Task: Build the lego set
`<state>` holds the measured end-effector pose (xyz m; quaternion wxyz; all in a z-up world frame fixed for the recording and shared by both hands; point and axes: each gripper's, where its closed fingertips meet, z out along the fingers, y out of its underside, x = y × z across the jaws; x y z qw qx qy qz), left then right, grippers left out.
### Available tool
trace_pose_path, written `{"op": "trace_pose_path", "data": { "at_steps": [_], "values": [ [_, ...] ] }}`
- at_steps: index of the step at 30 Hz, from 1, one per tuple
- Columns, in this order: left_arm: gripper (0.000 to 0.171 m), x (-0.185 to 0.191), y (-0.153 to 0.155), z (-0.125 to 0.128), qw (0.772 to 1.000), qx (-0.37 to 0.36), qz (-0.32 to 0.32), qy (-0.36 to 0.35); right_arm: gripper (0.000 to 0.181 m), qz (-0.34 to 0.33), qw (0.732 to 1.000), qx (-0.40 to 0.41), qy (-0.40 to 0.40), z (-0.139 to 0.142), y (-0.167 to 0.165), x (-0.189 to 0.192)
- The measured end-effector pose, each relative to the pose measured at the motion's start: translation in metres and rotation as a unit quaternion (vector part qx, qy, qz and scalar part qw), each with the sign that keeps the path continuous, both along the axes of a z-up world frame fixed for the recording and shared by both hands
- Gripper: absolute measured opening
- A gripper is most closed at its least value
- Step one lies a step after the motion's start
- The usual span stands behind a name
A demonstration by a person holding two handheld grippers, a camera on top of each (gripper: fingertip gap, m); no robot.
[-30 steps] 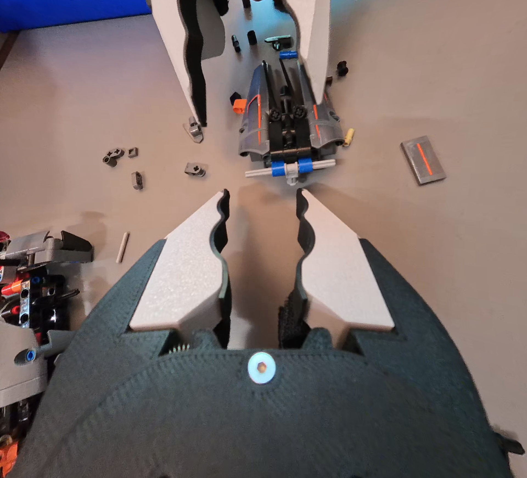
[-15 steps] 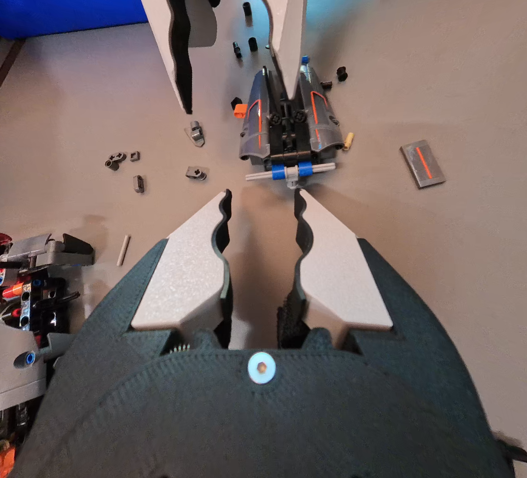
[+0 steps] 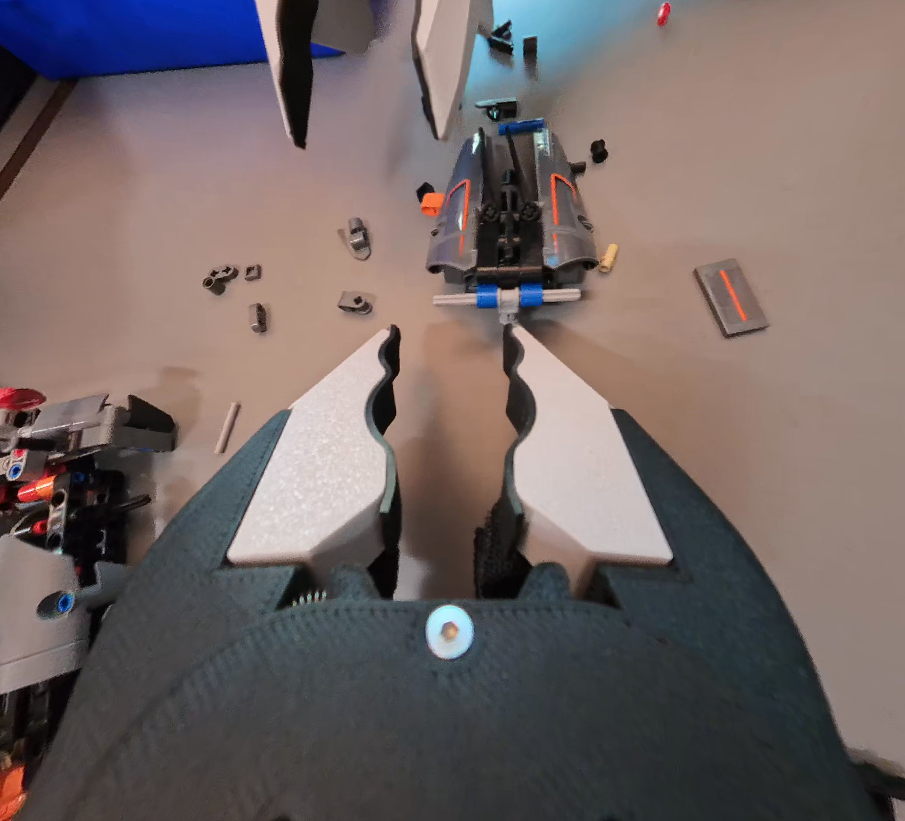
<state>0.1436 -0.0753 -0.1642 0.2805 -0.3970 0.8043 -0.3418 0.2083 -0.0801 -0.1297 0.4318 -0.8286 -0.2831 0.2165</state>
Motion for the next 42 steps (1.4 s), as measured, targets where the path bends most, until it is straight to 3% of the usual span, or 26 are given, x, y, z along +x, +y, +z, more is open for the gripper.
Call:
{"op": "trace_pose_path", "data": {
  "at_steps": [9,14,18,21,24,26,35,42],
  "values": [
    [0.038,-0.001,0.008,0.016,0.999,-0.005,0.017,-0.031,0.059,-0.009,1.0,0.007,0.007,0.006,-0.001,0.008],
    [0.041,-0.003,0.004,0.011,1.0,0.006,0.011,-0.012,0.066,0.093,0.993,-0.065,0.017,-0.006,-0.029,-0.026],
    [0.045,-0.004,-0.008,0.0,1.0,0.014,-0.007,0.019,0.088,0.139,0.984,-0.106,-0.044,-0.031,-0.041,-0.047],
    [0.045,-0.003,-0.013,-0.008,0.999,0.029,-0.013,0.028,0.095,0.135,0.979,-0.117,-0.102,-0.047,-0.039,-0.05],
    [0.04,0.0,-0.015,-0.007,0.999,0.021,-0.011,0.025,0.095,0.129,0.977,-0.113,-0.127,-0.052,-0.034,-0.054],
    [0.039,0.002,-0.017,-0.006,1.0,0.013,-0.006,0.025,0.081,0.114,0.977,-0.108,-0.143,-0.053,-0.03,-0.05],
    [0.035,0.01,-0.018,0.005,1.0,-0.02,0.01,0.003,0.074,0.112,0.986,-0.123,-0.032,-0.042,-0.028,-0.049],
    [0.049,0.012,-0.019,0.024,0.999,-0.033,0.007,-0.043,0.075,0.132,0.969,-0.152,0.144,-0.015,-0.034,-0.049]
  ]
}}
